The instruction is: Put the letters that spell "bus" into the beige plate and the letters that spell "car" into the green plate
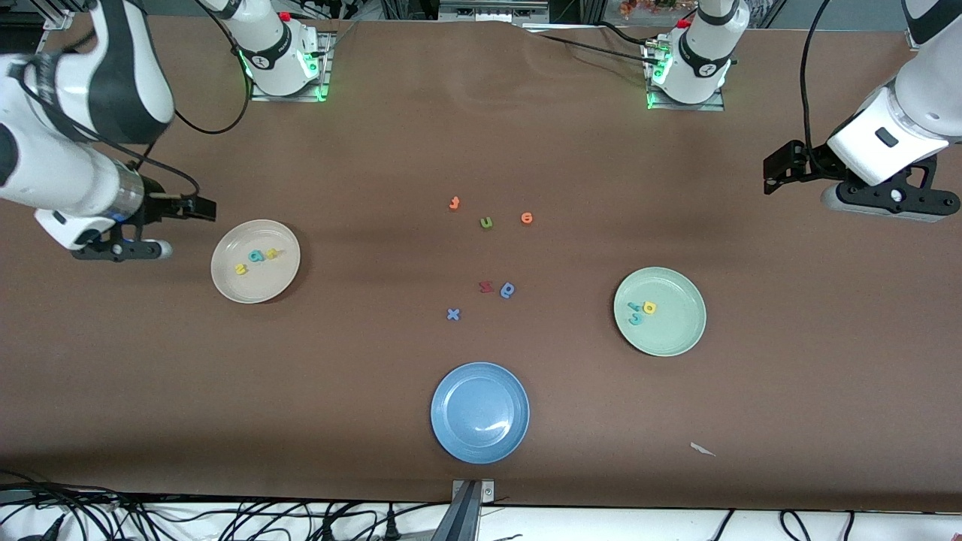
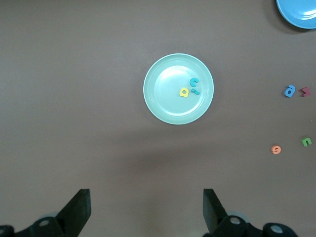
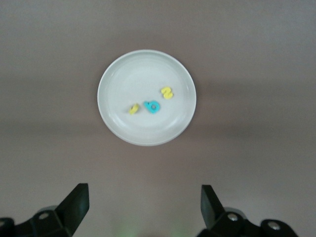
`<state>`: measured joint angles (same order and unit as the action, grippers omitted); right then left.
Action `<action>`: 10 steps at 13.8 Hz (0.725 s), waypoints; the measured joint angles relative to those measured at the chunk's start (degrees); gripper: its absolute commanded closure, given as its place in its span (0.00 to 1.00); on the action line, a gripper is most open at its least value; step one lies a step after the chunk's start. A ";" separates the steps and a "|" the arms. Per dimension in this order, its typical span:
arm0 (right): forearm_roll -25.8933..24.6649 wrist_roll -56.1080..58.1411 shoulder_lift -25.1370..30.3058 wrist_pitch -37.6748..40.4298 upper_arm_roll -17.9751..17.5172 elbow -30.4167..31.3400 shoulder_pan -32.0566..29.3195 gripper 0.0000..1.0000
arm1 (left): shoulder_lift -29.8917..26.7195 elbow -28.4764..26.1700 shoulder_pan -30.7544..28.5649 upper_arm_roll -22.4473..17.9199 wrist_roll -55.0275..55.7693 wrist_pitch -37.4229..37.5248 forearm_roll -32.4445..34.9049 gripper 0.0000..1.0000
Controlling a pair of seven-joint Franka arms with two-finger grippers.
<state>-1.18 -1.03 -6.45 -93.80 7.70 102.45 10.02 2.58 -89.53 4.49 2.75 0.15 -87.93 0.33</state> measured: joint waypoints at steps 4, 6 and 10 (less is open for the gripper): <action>0.87 -0.14 0.55 12.70 -0.13 -8.55 -0.01 0.00 | -0.22 0.21 0.00 0.03 0.00 0.25 0.00 0.00; 0.94 -0.19 1.66 13.95 -0.11 -9.45 0.09 0.00 | -0.26 0.22 0.00 0.12 0.00 0.27 0.00 0.00; 0.95 -0.84 2.83 13.88 0.44 -9.46 1.13 0.00 | -0.28 0.22 0.09 0.36 0.00 0.31 0.00 0.00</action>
<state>-0.23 -1.87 -3.62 -79.92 8.14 93.00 11.15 2.30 -89.31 4.57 3.12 0.15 -87.62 0.33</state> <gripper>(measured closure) 0.000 0.000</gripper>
